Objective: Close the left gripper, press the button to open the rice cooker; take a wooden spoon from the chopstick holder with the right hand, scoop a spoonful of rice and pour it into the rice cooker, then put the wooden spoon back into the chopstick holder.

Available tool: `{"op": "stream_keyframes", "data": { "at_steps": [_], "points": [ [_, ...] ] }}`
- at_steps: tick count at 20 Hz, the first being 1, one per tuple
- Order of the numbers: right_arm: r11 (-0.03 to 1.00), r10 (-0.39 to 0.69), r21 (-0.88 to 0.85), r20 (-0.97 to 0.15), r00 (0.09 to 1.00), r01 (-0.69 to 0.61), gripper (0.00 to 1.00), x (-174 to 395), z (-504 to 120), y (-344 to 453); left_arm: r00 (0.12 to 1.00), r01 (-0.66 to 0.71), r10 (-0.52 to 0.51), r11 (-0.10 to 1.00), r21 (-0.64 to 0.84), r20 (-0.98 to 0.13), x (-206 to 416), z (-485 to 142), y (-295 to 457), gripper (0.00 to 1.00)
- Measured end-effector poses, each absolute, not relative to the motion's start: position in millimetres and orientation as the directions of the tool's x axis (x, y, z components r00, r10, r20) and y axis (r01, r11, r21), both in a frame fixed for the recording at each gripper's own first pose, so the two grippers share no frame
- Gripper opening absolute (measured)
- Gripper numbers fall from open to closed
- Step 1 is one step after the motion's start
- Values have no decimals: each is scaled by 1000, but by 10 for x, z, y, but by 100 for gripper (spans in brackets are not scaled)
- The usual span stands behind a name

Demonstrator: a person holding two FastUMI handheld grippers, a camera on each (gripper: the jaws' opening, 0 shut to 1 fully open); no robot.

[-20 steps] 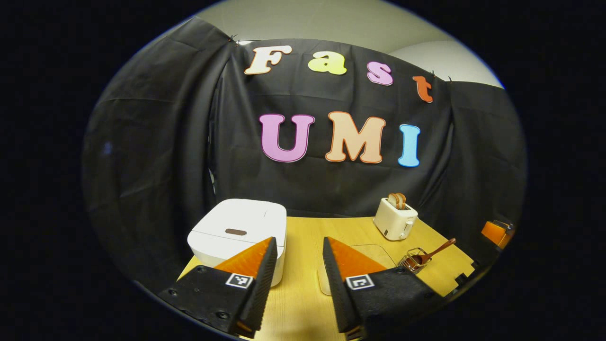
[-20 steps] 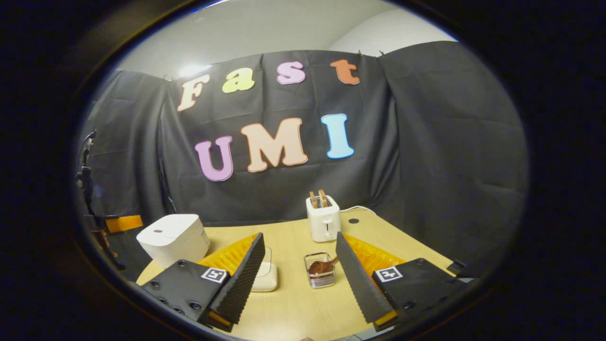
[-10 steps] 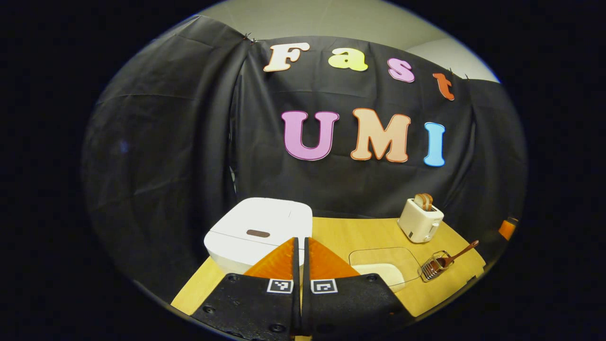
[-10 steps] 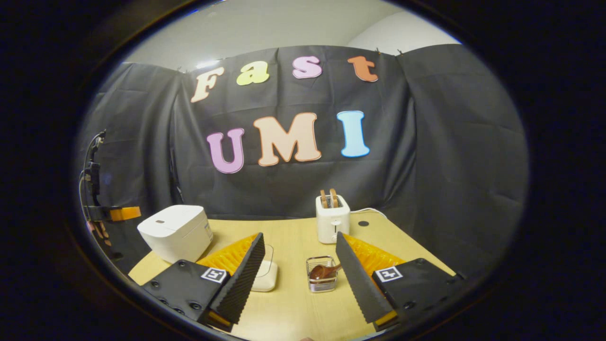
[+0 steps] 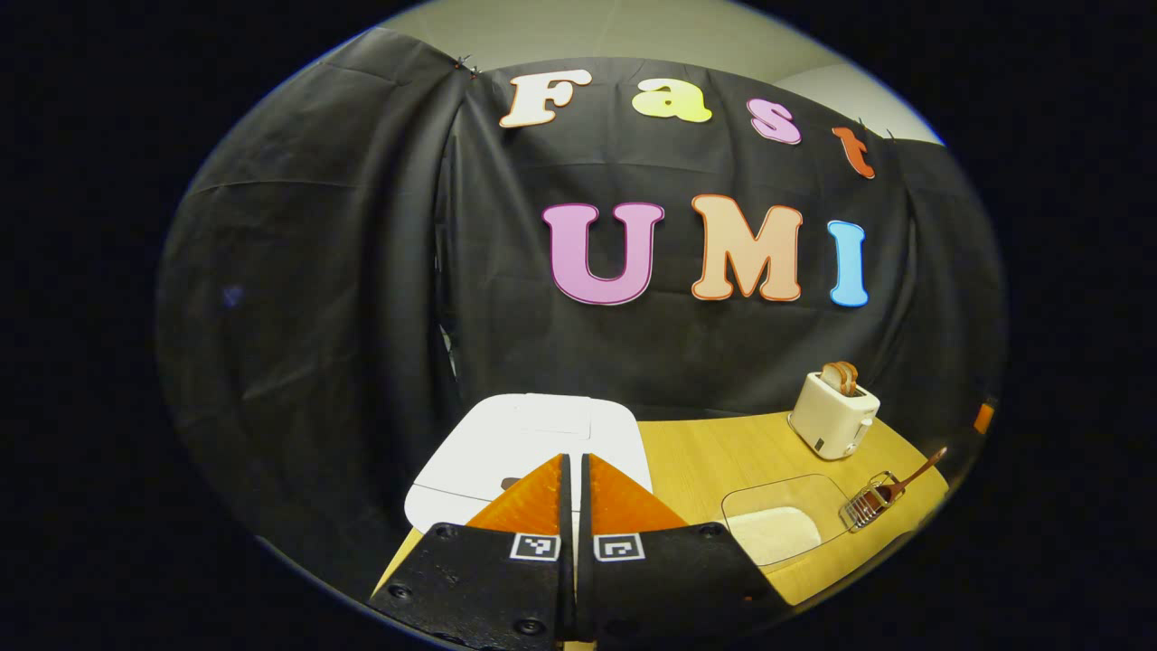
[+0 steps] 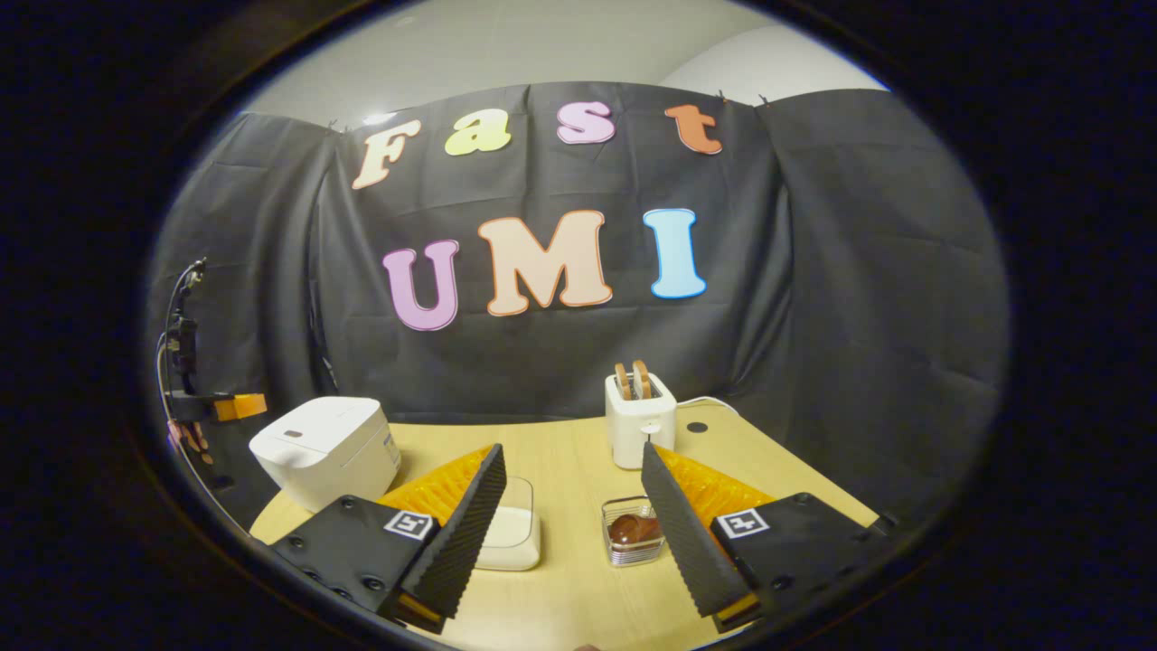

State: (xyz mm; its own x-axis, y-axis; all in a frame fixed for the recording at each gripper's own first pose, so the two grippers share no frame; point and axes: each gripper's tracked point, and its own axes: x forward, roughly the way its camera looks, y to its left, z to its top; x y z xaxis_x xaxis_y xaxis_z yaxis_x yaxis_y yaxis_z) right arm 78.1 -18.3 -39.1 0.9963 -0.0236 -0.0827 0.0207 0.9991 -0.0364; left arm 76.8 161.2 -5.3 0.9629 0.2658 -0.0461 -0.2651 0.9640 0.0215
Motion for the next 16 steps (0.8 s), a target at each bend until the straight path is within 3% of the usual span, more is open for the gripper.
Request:
{"op": "stream_keyframes", "data": {
  "at_steps": [13, 16],
  "points": [
    [987, -139, -98, -116, 983, 128, 99, 714, -570, 379, 962, -159, 152, 987, -12, -228, 1280, -731, 2107, 0],
    [985, -152, -100, -119, 981, 140, 99, 699, -571, 391, 964, -148, 144, 989, -4, -224, 1313, -737, 2118, 0]
  ]
}}
